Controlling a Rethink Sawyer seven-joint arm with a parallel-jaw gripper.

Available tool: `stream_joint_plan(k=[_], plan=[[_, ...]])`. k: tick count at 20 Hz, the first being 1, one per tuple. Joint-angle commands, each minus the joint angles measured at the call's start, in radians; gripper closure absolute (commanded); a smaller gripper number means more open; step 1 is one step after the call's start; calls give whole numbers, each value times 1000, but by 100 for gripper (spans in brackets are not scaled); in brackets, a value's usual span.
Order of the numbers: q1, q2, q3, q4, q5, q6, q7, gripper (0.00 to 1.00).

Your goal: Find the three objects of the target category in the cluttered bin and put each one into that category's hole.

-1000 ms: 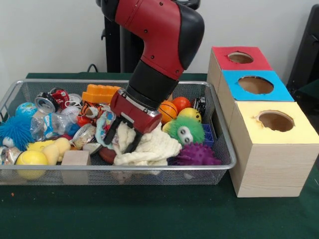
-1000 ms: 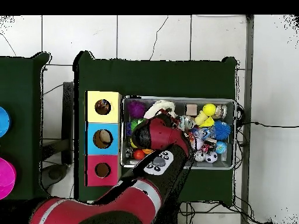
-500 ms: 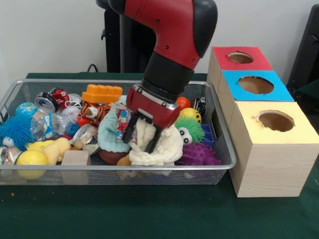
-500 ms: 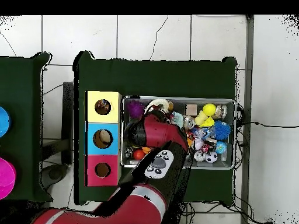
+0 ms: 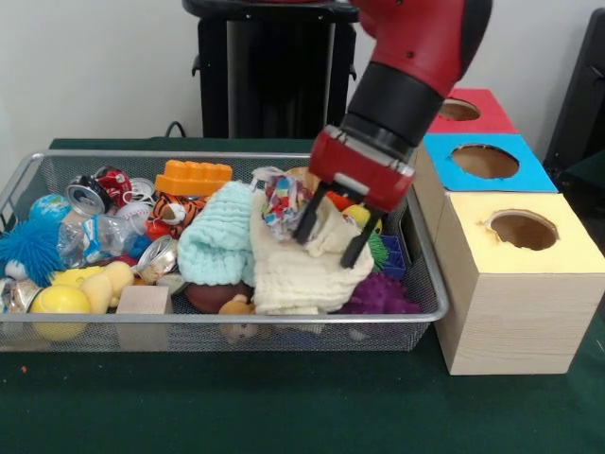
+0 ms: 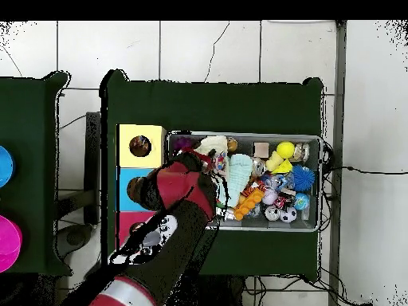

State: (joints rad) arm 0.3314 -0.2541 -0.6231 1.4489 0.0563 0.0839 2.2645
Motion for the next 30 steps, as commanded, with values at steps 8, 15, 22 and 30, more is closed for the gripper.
stream_joint_plan(k=[8, 15, 22, 30], plan=[[27, 36, 7, -25, 21, 145, 92, 0], [25, 24, 0, -11, 9, 149, 84, 0], [57, -54, -29, 48, -21, 182, 61, 0], [40, -111, 17, 97, 6, 281, 81, 0]])
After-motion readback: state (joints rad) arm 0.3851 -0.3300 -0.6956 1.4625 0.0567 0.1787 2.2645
